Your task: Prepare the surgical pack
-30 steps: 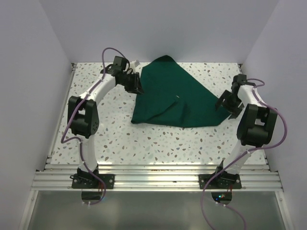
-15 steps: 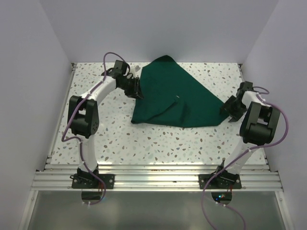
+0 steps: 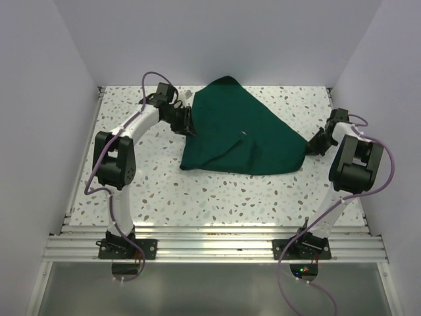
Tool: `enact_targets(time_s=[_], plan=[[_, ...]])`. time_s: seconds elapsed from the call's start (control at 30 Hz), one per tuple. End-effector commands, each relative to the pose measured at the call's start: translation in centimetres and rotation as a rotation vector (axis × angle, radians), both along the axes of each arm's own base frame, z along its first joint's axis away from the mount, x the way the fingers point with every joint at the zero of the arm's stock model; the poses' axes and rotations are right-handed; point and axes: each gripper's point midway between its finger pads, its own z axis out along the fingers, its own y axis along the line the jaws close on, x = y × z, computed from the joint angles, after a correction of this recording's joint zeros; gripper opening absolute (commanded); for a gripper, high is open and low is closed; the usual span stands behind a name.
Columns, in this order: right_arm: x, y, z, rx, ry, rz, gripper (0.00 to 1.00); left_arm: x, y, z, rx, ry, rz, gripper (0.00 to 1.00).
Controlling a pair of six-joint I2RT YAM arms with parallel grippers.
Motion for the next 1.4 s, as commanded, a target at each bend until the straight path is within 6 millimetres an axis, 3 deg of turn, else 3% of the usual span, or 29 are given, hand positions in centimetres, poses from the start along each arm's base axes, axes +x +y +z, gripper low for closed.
enact_targets(time_s=[0.0,0.2,0.3,0.37,0.4,0.47,0.5,0.53,0.7,0.77,0.8,0.87,0.9,0.97,1.03,1.07,1.2,1.37], plan=[[1.1,0.8,1.1,0.031,-0.07,0.015,0.07,0.9,0.0,1.2,0.004,-0.038,-0.003,0.31],[1.1,3.6,6.1,0.008,-0.122,0.087,0.0,1.4,1.0,0.3,0.056,-0.026,0.04,0.3],[2.0,7.7,9.3,-0.02,-0.162,0.203,0.0,1.5,1.2,-0.2,0.065,-0.015,0.047,0.3],[2.4,9.3,10.9,-0.049,-0.189,0.249,0.0,1.5,1.4,-0.5,0.072,-0.007,0.056,0.3],[2.6,11.3,12.6,-0.057,-0.227,0.296,0.0,1.7,1.5,-0.5,0.079,-0.009,0.063,0.3],[3.0,12.8,14.2,-0.064,-0.266,0.332,0.0,1.8,1.8,-0.8,0.09,-0.004,0.075,0.3],[2.8,15.6,14.9,-0.06,-0.284,0.402,0.0,1.8,1.9,-1.0,0.099,-0.001,0.081,0.3],[3.3,16.6,16.2,-0.064,-0.317,0.43,0.0,1.8,2.0,-1.4,0.1,0.011,0.082,0.3],[4.2,23.3,19.1,-0.005,-0.405,0.604,0.0,1.3,1.8,-2.7,0.094,0.049,0.077,0.3],[4.6,25.0,18.8,0.004,-0.403,0.653,0.0,1.1,1.6,-3.2,0.081,0.063,0.077,0.3],[4.7,26.7,19.8,0.01,-0.43,0.687,0.0,1.0,1.6,-3.4,0.077,0.066,0.076,0.3],[5.0,28.7,19.4,0.033,-0.427,0.725,0.0,0.8,1.4,-3.7,0.064,0.077,0.077,0.29],[5.0,30.5,20.1,0.046,-0.451,0.76,0.0,0.7,1.3,-3.7,0.062,0.077,0.077,0.29],[4.6,32.9,19.4,0.061,-0.438,0.813,0.0,0.7,1.3,-3.9,0.06,0.08,0.079,0.29],[4.7,34.5,19.8,0.085,-0.455,0.845,0.0,0.8,1.3,-3.9,0.06,0.078,0.081,0.29],[4.8,35.2,18.9,0.093,-0.436,0.854,0.0,0.8,1.2,-3.9,0.058,0.078,0.081,0.29],[4.9,38.4,18.8,0.137,-0.441,0.906,0.0,0.7,1.3,-3.9,0.059,0.078,0.087,0.29],[4.8,41.0,18.6,0.179,-0.451,0.957,0.0,0.5,1.3,-4.1,0.059,0.081,0.089,0.29]])
